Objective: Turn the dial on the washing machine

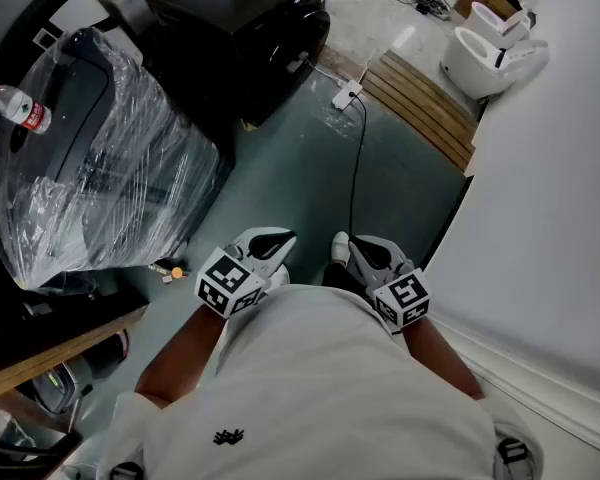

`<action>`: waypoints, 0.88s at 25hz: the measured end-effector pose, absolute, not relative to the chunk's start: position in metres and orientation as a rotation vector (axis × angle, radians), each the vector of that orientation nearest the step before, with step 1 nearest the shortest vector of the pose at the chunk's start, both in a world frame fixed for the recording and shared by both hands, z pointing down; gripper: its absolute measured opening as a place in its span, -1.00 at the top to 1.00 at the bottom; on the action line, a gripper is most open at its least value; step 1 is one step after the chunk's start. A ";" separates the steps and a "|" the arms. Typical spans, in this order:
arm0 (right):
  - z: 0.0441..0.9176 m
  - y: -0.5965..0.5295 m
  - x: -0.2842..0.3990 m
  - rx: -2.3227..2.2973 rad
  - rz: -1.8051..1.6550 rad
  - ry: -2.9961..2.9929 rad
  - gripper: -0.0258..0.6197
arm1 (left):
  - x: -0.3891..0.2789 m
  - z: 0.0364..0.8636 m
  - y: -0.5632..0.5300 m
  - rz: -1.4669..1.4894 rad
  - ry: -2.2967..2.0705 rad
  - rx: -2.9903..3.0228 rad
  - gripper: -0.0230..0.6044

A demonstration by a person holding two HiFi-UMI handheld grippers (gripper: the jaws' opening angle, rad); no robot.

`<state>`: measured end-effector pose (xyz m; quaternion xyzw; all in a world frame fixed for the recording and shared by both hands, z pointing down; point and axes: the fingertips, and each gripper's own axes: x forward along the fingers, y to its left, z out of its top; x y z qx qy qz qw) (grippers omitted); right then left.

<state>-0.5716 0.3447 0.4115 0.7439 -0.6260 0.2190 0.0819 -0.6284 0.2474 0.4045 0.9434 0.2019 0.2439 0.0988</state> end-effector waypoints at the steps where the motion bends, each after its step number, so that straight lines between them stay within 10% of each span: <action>1: 0.412 0.348 -0.566 2.220 0.656 -1.874 0.92 | -0.621 0.403 0.250 0.716 0.593 2.790 0.75; 22: 0.434 0.404 -0.329 2.166 0.662 -1.943 0.91 | -0.376 0.398 0.323 0.720 0.539 2.800 0.75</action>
